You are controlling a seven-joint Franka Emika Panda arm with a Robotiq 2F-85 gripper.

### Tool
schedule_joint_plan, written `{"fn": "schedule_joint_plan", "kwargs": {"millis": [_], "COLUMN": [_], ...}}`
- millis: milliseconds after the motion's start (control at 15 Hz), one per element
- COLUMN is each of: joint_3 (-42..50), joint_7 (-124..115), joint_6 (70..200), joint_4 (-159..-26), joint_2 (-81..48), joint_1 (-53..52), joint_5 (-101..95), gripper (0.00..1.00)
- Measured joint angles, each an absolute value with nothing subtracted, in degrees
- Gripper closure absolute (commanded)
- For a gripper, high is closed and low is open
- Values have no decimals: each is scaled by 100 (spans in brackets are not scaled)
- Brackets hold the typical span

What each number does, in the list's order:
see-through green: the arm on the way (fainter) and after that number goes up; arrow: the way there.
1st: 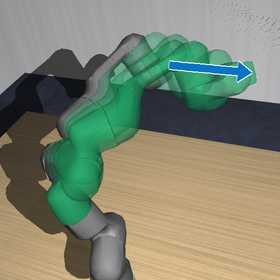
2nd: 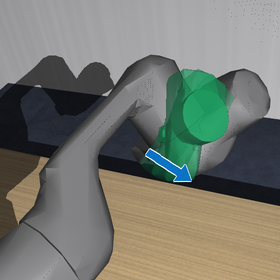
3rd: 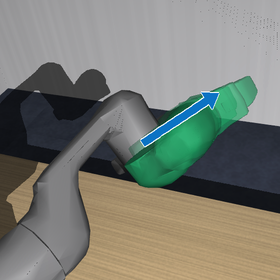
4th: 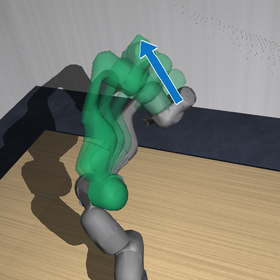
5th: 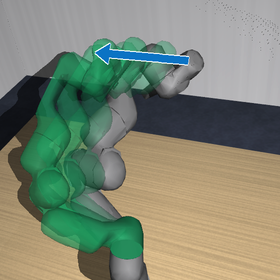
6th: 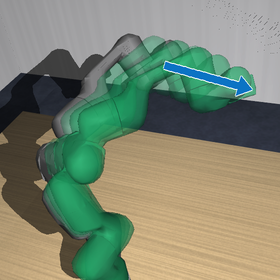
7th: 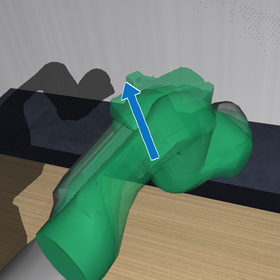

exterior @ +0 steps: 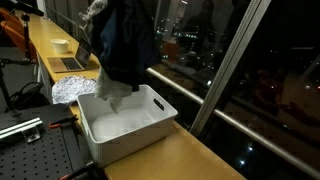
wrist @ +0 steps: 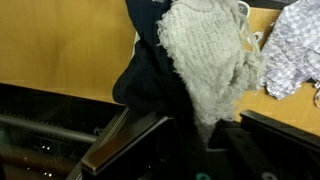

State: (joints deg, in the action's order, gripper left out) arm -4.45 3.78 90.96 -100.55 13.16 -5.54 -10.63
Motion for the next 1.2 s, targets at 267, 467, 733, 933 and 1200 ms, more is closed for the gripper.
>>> {"fn": "schedule_joint_plan", "kwargs": {"millis": [267, 467, 733, 933, 1200], "joint_3": [-413, -402, -366, -371, -643], "joint_7": [389, 423, 520, 577, 550], "joint_6": [9887, 10420, 10880, 11012, 11209], "joint_4": [-10877, -11479, -12082, -12250, -12262], "joint_2": [1152, 1008, 929, 931, 911], "joint_1": [-548, -537, -483, -495, -728], "joint_5": [-836, -716, -643, -608, -434], "gripper": [60, 53, 23, 0, 0]}}
